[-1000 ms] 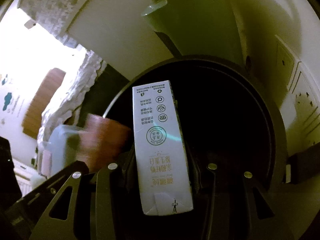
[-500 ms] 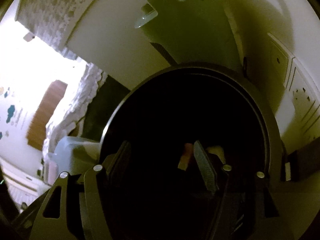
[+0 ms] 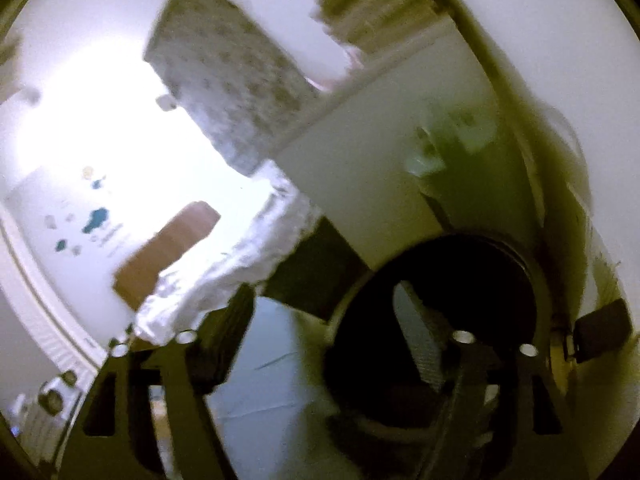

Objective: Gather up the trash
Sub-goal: 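Grasp the green wrapper with the left gripper while the right gripper grasps the tan paper bag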

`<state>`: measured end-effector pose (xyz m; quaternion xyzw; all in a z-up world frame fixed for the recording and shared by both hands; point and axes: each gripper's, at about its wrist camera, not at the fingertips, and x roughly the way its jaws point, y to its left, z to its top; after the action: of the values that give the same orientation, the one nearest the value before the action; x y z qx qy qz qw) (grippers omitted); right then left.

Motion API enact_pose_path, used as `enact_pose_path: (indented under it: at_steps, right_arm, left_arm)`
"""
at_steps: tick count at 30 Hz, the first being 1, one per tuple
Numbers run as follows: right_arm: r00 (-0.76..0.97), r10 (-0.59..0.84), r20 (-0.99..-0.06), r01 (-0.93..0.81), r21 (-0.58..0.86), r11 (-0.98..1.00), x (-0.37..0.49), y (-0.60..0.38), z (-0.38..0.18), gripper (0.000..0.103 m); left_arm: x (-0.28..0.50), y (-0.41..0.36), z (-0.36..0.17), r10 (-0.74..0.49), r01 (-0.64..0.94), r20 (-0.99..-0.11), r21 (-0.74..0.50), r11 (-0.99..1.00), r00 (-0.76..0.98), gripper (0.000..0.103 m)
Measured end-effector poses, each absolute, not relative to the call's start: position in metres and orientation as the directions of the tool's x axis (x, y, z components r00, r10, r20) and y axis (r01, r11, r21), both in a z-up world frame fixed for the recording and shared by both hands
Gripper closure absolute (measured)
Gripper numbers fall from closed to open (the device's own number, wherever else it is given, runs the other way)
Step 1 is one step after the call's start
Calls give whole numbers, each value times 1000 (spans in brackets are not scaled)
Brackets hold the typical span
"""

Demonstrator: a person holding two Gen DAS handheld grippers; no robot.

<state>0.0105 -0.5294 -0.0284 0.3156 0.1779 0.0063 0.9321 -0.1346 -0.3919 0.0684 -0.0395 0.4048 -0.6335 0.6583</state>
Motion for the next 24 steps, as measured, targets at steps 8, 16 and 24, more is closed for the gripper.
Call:
enact_pose_path:
  at_steps: [8, 16, 24]
  right_arm:
    - [934, 244, -261, -72, 531, 844, -12, -480, 42, 18]
    - [812, 410, -416, -298, 310, 903, 32, -392, 46, 14]
    - [533, 516, -671, -613, 115, 782, 79, -294, 6, 14]
  left_arm:
    - [-169, -379, 121, -908, 895, -378, -446, 9, -180, 18]
    - [-5, -236, 57, -700, 701, -538, -255, 666, 469, 18]
    - [108, -100, -39, -388, 456, -707, -103, 884, 591, 18]
